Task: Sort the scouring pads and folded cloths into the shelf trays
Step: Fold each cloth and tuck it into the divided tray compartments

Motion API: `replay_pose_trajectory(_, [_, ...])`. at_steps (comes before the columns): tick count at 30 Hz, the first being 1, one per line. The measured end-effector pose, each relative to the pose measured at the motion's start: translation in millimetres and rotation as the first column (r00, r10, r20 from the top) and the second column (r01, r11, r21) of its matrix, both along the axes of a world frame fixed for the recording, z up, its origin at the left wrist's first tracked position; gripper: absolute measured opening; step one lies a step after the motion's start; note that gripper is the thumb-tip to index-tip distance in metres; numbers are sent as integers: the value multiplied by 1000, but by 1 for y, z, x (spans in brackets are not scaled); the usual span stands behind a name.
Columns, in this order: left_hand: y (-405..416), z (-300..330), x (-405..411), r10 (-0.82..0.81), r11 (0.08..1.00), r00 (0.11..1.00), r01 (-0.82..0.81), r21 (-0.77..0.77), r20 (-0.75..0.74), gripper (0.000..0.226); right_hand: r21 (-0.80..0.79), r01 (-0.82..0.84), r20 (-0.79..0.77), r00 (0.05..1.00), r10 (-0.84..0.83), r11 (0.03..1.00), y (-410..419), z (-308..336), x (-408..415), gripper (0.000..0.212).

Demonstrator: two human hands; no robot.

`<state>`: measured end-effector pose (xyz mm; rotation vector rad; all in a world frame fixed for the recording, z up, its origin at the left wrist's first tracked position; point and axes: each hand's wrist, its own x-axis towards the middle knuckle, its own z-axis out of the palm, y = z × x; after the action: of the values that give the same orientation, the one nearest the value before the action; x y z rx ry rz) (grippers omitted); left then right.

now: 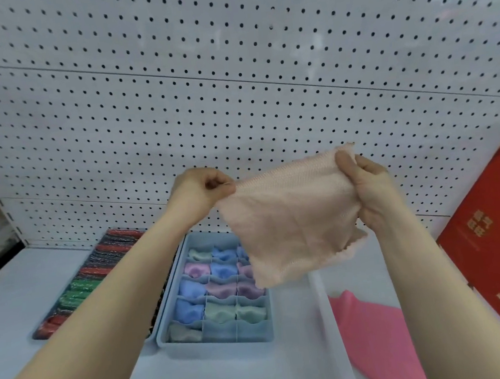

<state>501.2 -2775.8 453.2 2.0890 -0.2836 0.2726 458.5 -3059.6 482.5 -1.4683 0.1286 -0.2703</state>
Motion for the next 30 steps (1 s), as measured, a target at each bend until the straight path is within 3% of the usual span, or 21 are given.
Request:
replay_pose_trajectory(3, [4,-7,1,88,990,996,-88,113,2,17,30,-75,35,997,74,997,0,-2,-2,23])
replay_pose_trajectory(5, [5,-12,3,177,976,984,-177,125,12,15,-61,-276,73,957,280,959,-1,-5,-7,26])
replay_pose_trajectory(8, [1,-14,2,226,973,974,-225,52,-6,15,-172,-628,-45,775,631,759,8,-11,-20,25])
replay_pose_trajectory(11, [-10,-9,-3,101,989,994,-105,-104,-41,32,-246,-733,-131,674,728,634,24,-20,-24,14])
replay_pose_trajectory(14, [-23,0,-14,-68,974,997,60,-220,-28,42,-261,-648,-87,754,651,715,36,-25,-22,6])
replay_pose_trajectory(19, [-36,18,-30,-292,924,954,263,-279,-68,28,-209,-394,110,900,422,895,48,-27,-14,5])
replay_pose_trajectory(23, [-41,24,-39,-361,881,931,322,-347,-53,20,-206,-299,193,921,338,932,58,-25,-13,11])
replay_pose_trajectory(27, [-40,25,-37,-413,853,907,357,-380,-75,34,-256,-152,214,954,209,955,62,-23,-10,23])
replay_pose_trajectory(30, [-40,23,-38,-427,855,903,387,-346,-45,57,-275,-147,205,957,207,950,62,-24,-10,27])
